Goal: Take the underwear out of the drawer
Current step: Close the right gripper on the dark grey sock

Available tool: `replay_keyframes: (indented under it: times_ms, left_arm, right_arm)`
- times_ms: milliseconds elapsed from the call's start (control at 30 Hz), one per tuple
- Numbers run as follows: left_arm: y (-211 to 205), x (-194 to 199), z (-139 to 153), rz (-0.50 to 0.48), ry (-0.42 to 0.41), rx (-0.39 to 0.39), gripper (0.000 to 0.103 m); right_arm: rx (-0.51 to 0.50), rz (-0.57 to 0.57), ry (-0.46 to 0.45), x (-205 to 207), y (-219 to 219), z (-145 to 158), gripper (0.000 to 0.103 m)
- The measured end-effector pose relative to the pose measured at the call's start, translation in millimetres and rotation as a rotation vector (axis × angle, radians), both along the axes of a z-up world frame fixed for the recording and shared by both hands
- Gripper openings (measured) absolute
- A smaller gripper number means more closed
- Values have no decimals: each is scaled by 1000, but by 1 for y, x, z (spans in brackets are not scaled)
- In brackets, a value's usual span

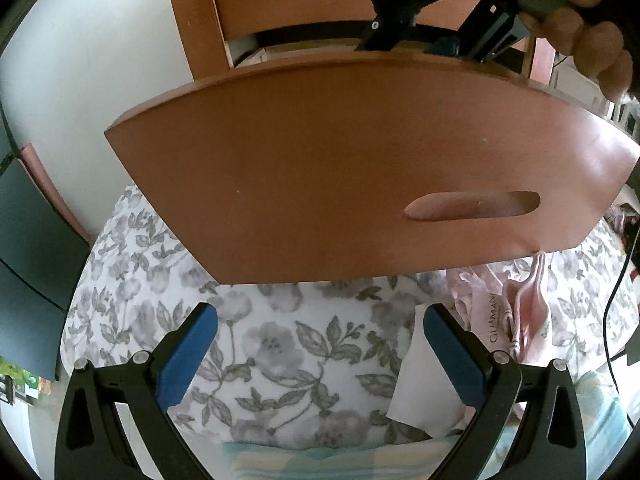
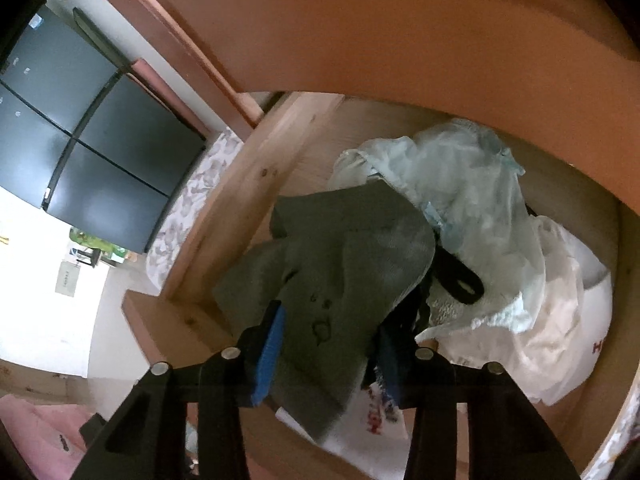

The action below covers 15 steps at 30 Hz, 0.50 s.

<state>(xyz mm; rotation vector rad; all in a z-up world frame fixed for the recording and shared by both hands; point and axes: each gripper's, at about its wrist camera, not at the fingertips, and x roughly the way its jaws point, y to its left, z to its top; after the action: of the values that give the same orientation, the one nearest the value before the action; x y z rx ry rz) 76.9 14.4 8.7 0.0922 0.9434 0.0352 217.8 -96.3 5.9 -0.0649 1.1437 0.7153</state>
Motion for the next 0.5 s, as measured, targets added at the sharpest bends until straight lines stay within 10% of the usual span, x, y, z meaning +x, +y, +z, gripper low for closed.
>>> replay_keyframes:
  times_ms: [267,500]
  left_arm:
    - [3,5,-7,13,35,-14,102]
    - [5,6,-10,20,53,-20,102]
  right_arm:
    - [-11,-1,-22,3,5,-6,9]
    - [19,-4,-140,-15,-3,32,7]
